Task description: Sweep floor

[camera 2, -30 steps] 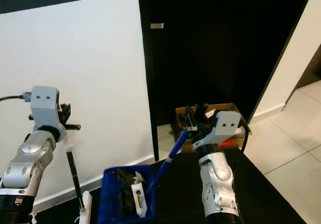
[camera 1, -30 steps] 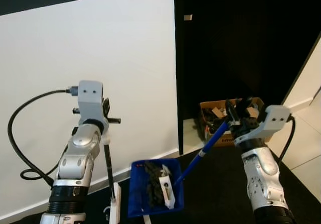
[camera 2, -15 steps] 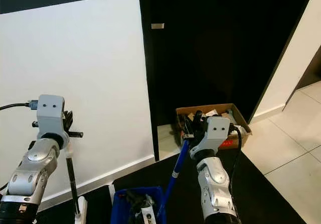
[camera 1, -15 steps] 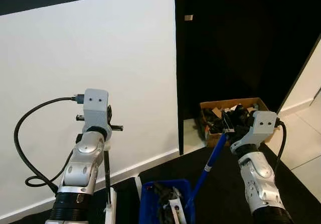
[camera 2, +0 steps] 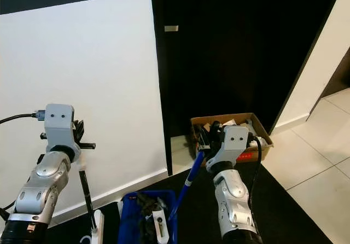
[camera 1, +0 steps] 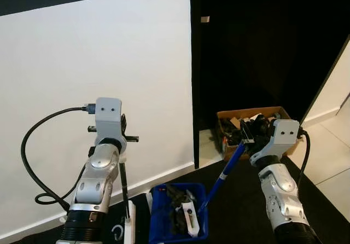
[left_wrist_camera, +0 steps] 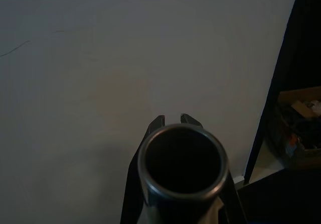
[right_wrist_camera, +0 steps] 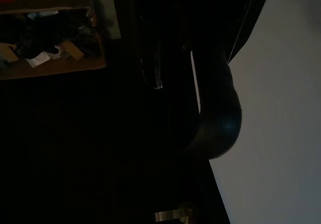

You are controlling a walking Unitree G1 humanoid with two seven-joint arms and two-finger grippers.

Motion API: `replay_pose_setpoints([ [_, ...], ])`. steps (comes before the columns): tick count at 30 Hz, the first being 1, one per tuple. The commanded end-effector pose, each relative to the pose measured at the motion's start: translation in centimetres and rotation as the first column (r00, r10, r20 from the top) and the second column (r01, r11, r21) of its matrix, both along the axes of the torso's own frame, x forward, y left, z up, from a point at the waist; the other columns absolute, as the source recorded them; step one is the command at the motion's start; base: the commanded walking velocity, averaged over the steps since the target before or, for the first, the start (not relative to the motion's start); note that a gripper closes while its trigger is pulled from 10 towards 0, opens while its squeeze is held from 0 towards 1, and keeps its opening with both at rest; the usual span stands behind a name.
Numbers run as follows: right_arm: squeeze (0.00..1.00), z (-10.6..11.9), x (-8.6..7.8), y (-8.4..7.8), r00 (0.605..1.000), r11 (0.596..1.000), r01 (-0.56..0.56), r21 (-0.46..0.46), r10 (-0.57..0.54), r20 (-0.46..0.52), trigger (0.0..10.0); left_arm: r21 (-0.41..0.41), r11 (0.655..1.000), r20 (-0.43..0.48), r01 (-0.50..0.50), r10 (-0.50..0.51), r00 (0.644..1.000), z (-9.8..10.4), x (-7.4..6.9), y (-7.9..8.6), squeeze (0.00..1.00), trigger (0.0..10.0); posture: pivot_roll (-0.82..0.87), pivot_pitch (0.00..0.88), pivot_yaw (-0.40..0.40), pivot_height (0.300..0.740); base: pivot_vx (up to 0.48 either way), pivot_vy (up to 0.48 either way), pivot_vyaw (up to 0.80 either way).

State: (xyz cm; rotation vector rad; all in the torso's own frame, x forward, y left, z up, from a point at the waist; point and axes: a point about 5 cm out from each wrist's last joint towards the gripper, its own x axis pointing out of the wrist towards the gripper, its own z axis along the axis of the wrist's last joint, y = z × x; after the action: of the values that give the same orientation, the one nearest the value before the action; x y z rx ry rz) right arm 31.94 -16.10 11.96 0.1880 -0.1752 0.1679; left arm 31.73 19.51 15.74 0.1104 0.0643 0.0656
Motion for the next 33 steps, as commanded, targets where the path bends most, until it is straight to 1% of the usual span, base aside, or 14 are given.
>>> replay_pose_setpoints([
  [1, 0.0, 0.69, 0.26, 0.45, 0.999, 1.0, -0.011, 0.005, 0.011, 0.033, 10.0, 0.012, 1.0, 0.031, -0.009, 0.009, 0.999, 0.39, 0.14, -0.16, 0.0, 10.0, 0.02, 0.07, 0.066, 0.74, 0.0, 0.0, 0.0],
  [7, 0.0, 0.63, 0.29, 0.49, 0.999, 1.0, -0.015, 0.003, 0.015, 0.031, 10.0, 0.002, 1.0, 0.037, -0.022, 0.022, 0.999, 0.41, 0.21, -0.11, 0.0, 10.0, 0.02, 0.07, 0.064, 0.74, 0.0, 0.0, 0.0],
  [11, 0.0, 0.64, 0.31, 0.51, 0.999, 1.0, -0.016, 0.003, 0.016, 0.031, 10.0, -0.009, 1.0, 0.041, -0.03, 0.03, 0.999, 0.4, 0.23, -0.05, 0.0, 10.0, 0.02, 0.07, 0.064, 0.74, 0.0, -0.334, 0.0],
  [12, 0.0, 0.64, 0.31, 0.54, 0.999, 1.0, -0.017, 0.003, 0.017, 0.031, 10.0, -0.011, 0.999, 0.04, -0.032, 0.033, 0.999, 0.4, 0.24, -0.03, 0.02, 10.0, 0.02, 0.072, 0.063, 0.74, 0.0, -0.472, 0.0],
  [17, 0.0, 0.6, 0.29, 0.63, 0.999, 1.0, -0.02, 0.004, 0.02, 0.029, 10.0, -0.016, 0.999, 0.037, -0.038, 0.039, 0.999, 0.38, 0.27, 0.03, 0.02, 10.0, 0.02, 0.073, 0.064, 0.74, 0.0, -0.472, 0.0],
  [33, 0.0, 0.48, 0.18, 0.59, 1.0, 1.0, -0.018, 0.005, 0.017, 0.024, 10.0, -0.024, 0.999, 0.037, -0.045, 0.046, 0.998, 0.41, 0.4, 0.17, 0.02, 10.0, 0.02, 0.08, 0.067, 0.74, 0.0, -0.463, 0.0],
])
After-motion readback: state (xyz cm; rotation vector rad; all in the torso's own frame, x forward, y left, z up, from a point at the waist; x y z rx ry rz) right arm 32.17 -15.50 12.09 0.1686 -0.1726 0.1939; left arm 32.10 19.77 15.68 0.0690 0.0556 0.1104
